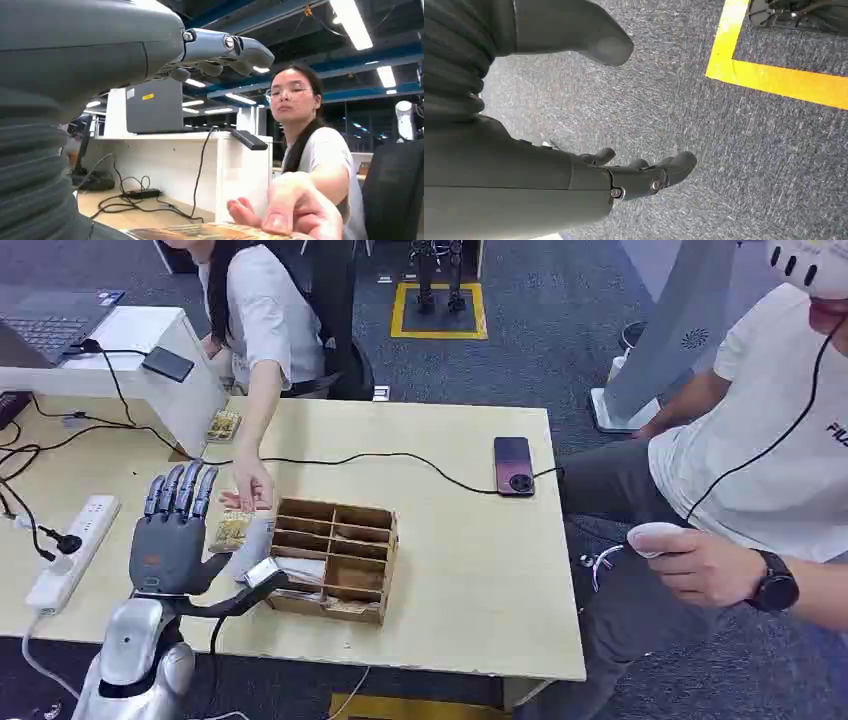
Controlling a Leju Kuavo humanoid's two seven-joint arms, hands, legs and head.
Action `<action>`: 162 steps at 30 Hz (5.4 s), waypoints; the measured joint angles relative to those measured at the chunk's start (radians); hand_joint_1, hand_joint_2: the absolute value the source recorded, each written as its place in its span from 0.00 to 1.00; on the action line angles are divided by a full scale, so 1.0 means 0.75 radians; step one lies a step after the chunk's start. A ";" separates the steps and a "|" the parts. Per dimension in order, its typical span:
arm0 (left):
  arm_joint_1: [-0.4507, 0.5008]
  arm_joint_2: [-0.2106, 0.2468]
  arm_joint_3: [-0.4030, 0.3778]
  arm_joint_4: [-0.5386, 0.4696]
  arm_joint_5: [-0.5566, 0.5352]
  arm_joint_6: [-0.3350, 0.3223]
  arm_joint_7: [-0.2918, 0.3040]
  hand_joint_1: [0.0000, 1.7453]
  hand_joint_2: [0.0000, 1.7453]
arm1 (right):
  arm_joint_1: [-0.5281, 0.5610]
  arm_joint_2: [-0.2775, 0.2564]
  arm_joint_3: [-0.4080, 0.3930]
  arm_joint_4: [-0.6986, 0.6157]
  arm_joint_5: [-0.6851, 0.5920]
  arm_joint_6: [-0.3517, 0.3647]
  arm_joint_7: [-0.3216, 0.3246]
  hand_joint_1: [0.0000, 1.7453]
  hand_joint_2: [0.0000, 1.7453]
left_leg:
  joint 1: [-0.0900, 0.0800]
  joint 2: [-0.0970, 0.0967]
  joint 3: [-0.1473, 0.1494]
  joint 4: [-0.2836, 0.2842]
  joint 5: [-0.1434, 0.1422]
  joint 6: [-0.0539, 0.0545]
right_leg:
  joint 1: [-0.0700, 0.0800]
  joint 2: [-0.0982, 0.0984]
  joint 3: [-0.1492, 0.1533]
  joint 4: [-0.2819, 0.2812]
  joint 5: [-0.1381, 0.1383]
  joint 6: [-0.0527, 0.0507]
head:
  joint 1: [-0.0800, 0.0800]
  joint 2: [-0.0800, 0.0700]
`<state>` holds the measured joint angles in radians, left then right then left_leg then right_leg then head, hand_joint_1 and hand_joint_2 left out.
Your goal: Pass the card to the sensor for recognition and then transmit it.
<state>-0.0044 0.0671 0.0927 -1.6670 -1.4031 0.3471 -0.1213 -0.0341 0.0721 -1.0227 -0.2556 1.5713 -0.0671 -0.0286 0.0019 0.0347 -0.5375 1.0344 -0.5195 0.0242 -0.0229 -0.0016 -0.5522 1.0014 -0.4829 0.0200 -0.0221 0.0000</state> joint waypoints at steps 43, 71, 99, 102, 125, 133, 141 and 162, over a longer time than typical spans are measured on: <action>-0.023 -0.224 0.135 -0.029 1.024 -0.629 0.052 1.00 1.00 | -0.004 0.001 0.008 0.001 0.000 0.001 0.008 0.00 1.00 | 0.000 0.000 0.000 0.000 0.000 0.000 | 0.000 0.000 0.000 0.000 0.001 0.001 | 0.000 0.000; -0.140 -0.300 0.308 0.064 0.941 -0.589 0.141 1.00 1.00 | -0.015 0.002 0.021 0.003 0.000 0.006 0.026 0.00 1.00 | 0.000 0.000 0.000 0.000 0.001 0.000 | 0.000 0.000 0.000 0.000 0.001 0.001 | 0.000 0.000; -0.204 -0.338 0.444 0.215 0.705 -0.580 0.149 1.00 1.00 | -0.018 0.006 0.056 0.006 0.000 0.010 0.025 0.00 1.00 | 0.000 0.000 0.000 0.000 0.001 0.001 | 0.000 0.000 0.000 0.000 0.001 0.001 | 0.000 0.000; -0.205 -0.345 0.451 0.231 0.684 -0.580 0.149 1.00 1.00 | -0.018 0.007 0.060 0.006 0.000 0.009 0.022 0.00 1.00 | 0.000 0.000 0.000 0.000 0.001 0.001 | 0.000 0.000 0.000 0.000 0.001 0.001 | 0.000 0.000; -0.301 -0.400 0.485 0.341 0.569 -0.523 0.168 1.00 1.00 | -0.023 0.009 0.100 0.007 0.000 0.010 0.026 0.00 1.00 | 0.000 0.000 0.000 0.000 0.001 0.001 | 0.000 0.000 0.000 0.000 0.002 0.001 | -0.001 0.000; -0.311 -0.409 0.511 0.365 0.517 -0.506 0.169 1.00 1.00 | -0.024 0.010 0.109 0.007 0.000 0.025 0.028 0.00 1.00 | 0.000 0.000 0.000 0.000 0.001 0.001 | 0.000 0.000 0.000 0.000 0.002 0.001 | 0.000 -0.001; -0.323 -0.422 0.523 0.409 0.474 -0.499 0.169 1.00 1.00 | -0.024 0.012 0.109 0.007 0.000 0.023 0.026 0.00 1.00 | 0.000 0.000 0.000 0.000 0.001 0.001 | 0.000 0.000 0.000 0.000 0.002 0.001 | 0.000 0.000; -0.360 -0.435 0.556 0.494 0.283 -0.389 0.168 1.00 1.00 | -0.025 0.020 0.145 0.007 0.000 0.003 0.001 0.00 1.00 | 0.000 0.000 0.000 0.000 0.001 0.001 | 0.000 0.000 0.000 0.000 0.002 0.001 | 0.000 0.000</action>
<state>-0.2744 -0.2590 0.5097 -1.2962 -1.1910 0.0553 0.0050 -0.0527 0.0870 -0.9140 -0.2506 1.5713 -0.0652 -0.0279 0.0017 0.0344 -0.5375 1.0347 -0.5187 0.0247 -0.0231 -0.0016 -0.5520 1.0015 -0.4813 0.0211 -0.0221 0.0000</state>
